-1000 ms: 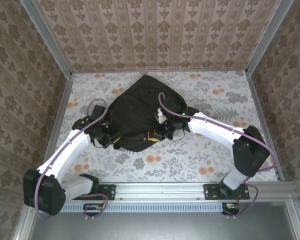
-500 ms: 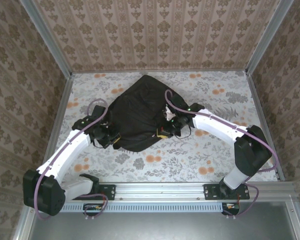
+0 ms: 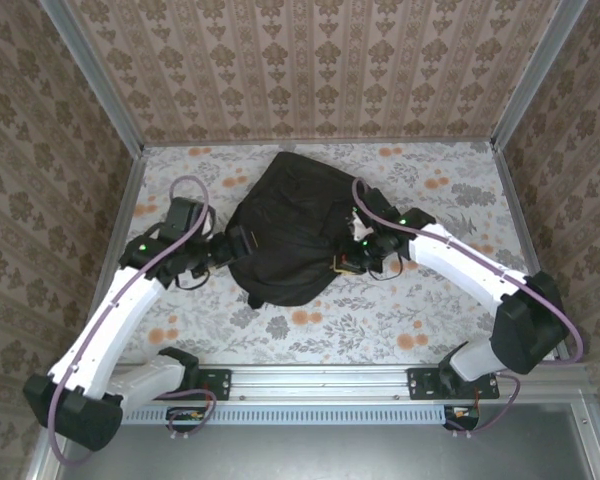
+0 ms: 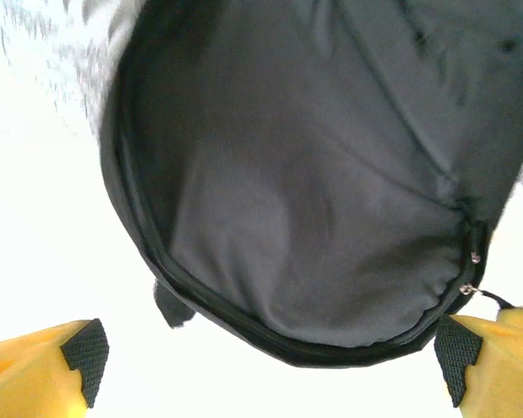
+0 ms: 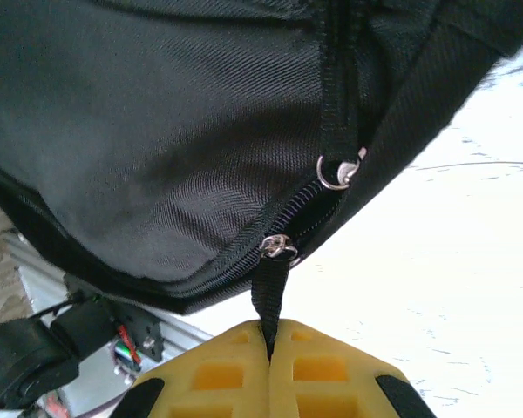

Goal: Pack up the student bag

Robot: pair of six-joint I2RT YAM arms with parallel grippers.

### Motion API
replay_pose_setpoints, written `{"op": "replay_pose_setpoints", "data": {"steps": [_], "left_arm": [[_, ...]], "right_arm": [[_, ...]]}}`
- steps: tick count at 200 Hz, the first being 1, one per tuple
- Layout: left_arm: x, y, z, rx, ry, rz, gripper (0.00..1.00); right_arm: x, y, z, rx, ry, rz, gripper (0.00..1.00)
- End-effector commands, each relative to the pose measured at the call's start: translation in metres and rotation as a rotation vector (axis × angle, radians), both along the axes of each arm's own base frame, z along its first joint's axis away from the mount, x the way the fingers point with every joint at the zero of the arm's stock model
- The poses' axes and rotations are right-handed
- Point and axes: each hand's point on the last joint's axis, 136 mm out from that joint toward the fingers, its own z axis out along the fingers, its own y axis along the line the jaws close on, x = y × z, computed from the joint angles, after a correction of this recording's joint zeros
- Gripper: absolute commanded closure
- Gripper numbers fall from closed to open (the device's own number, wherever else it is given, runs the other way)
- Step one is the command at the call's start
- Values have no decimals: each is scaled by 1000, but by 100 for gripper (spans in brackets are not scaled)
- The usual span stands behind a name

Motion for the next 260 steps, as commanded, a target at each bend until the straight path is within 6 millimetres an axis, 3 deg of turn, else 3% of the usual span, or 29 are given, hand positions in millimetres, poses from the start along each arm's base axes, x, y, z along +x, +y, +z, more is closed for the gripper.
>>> {"op": "replay_pose_setpoints", "data": {"steps": [1, 33, 94, 110, 145, 180, 187, 198, 216, 225, 260], "left_arm": [[3, 10, 28, 58, -174, -98, 0], [11, 10, 53, -7, -294, -134, 0], [27, 18, 52, 2, -324, -69, 0], [30, 17, 53, -2, -343, -75, 0], [34, 9, 54, 5, -399, -147, 0], [44, 11, 50, 51, -510, -160, 0], [45, 11, 51, 65, -549, -175, 0], [46, 12, 47, 105, -581, -201, 0], [53, 20, 36, 193, -586, -184, 0], [58, 24, 31, 228, -594, -174, 0], [81, 21, 40, 330, -763, -219, 0]], "right_arm": [[-4, -45, -16, -126, 18, -80, 100], [-4, -82, -18, -177, -16, -166, 100], [-1, -144, -10, -313, -163, -308, 100], [2, -146, -9, -298, -182, -315, 99], [6, -126, -14, -219, -144, -248, 92], [11, -138, -15, -291, -156, -267, 92], [13, -140, -14, -298, -165, -273, 84], [14, -144, -12, -320, -181, -278, 56], [17, -150, -5, -344, -245, -291, 27], [19, -152, 5, -352, -310, -309, 2], [40, -157, 68, -324, -705, -380, 0]]}}
